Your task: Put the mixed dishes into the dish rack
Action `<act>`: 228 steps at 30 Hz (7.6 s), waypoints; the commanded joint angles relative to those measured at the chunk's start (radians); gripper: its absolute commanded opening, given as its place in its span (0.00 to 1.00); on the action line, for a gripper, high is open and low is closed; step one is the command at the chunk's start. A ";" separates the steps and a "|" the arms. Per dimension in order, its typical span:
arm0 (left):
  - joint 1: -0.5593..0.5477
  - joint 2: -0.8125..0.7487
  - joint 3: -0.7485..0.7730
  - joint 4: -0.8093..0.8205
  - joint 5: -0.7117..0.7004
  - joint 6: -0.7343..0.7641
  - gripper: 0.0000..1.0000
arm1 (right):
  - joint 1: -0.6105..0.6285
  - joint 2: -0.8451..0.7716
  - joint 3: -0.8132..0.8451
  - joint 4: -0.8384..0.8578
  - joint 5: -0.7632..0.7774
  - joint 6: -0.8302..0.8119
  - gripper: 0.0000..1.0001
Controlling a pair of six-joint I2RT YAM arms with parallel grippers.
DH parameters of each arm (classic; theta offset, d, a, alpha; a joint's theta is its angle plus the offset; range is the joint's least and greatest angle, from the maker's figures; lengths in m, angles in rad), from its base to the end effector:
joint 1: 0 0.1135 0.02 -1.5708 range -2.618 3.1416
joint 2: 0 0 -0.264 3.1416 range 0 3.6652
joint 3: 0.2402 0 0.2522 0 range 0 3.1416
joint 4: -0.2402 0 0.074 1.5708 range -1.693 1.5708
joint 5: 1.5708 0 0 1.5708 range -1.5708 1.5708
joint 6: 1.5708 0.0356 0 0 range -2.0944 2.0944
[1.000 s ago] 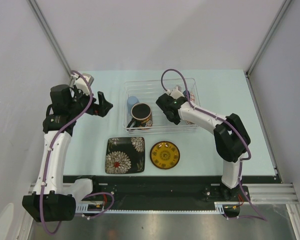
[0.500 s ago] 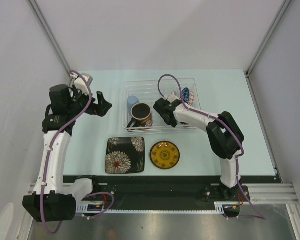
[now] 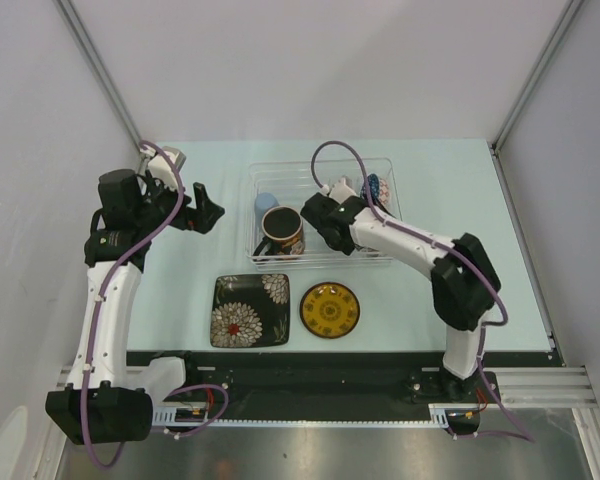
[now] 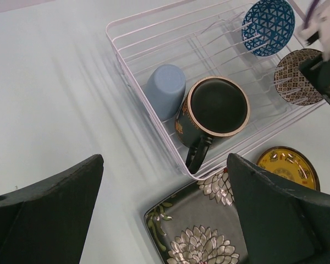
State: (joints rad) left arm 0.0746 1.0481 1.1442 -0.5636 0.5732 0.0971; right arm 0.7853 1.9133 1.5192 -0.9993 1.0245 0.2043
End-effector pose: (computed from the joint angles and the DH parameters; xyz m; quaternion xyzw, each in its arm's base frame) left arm 0.2199 -0.0029 0.3786 0.1573 0.8152 -0.1968 0.5215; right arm 0.2861 0.2431 0.2325 -0.2071 0.8443 -0.3930 0.2998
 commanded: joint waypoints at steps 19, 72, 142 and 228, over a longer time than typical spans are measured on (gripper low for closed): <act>0.103 -0.154 -0.383 -0.242 -0.104 0.799 1.00 | 0.192 -0.717 -0.434 0.471 -1.046 0.320 0.75; -0.134 -0.115 -0.765 -0.064 0.007 1.141 1.00 | 0.229 -0.092 -0.383 1.022 -1.313 0.378 0.60; 0.172 -0.203 -0.283 -0.108 0.074 0.624 1.00 | 0.305 -0.258 -0.179 0.648 -1.130 0.093 0.00; 0.378 0.176 -0.251 0.031 0.404 0.260 0.96 | -0.296 -0.030 0.202 1.039 -1.308 -1.705 0.00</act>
State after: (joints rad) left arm 0.4484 1.2240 0.8909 -0.5629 0.9493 0.3733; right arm 0.5045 1.8809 1.6382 -0.1658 -0.2707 -1.3857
